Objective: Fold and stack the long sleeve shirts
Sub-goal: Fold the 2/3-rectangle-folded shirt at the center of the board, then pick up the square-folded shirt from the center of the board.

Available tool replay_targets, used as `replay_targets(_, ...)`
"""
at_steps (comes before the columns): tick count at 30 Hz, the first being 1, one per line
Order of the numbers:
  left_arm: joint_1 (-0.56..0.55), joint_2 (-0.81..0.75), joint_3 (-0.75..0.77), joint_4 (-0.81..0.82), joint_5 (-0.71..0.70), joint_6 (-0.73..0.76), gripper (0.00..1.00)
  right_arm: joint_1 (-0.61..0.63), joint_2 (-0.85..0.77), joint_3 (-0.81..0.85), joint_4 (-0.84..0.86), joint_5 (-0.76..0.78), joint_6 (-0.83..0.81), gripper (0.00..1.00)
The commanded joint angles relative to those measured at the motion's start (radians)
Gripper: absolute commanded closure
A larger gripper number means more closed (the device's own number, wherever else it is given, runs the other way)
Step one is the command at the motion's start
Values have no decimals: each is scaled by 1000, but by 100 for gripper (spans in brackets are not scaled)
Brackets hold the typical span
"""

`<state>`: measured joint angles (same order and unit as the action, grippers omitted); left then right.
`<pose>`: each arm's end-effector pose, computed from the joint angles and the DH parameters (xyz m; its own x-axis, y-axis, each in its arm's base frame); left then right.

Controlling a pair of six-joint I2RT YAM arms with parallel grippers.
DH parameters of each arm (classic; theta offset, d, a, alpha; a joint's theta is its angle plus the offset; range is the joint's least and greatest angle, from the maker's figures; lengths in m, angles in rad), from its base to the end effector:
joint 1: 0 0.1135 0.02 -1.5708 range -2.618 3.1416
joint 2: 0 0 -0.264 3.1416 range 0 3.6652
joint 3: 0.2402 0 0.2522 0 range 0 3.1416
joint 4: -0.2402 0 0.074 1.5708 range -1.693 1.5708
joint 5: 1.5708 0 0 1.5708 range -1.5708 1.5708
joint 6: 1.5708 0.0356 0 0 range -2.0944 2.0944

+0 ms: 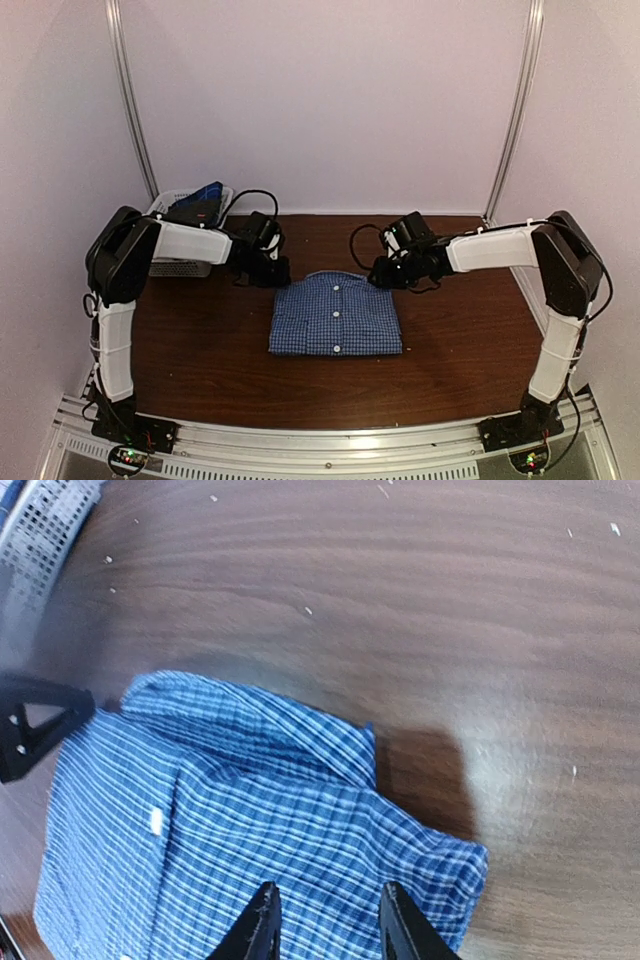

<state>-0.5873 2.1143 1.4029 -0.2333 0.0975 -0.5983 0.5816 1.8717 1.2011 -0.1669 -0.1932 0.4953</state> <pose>0.3688 -0.2497 0.1363 -0.8947 -0.0778 -0.4398 0.1150 0.9114 -0.3952 0.3308 0.2257 0.1795 -0.8535 -0.0029 -0.5211 -0.2737 0.8534 0.4436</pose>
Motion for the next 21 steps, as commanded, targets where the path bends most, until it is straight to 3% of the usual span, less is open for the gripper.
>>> replay_targets(1, 15, 22, 46, -9, -6, 29, 81, -30, 15, -51, 14, 25, -12, 65)
replay_targets(10, 18, 2, 70, -39, -17, 58, 80, -66, 84, -30, 5, 7, -17, 66)
replay_targets(21, 18, -136, 0, -56, 10, 45, 73, -48, -83, -89, -46, 57, -21, 66)
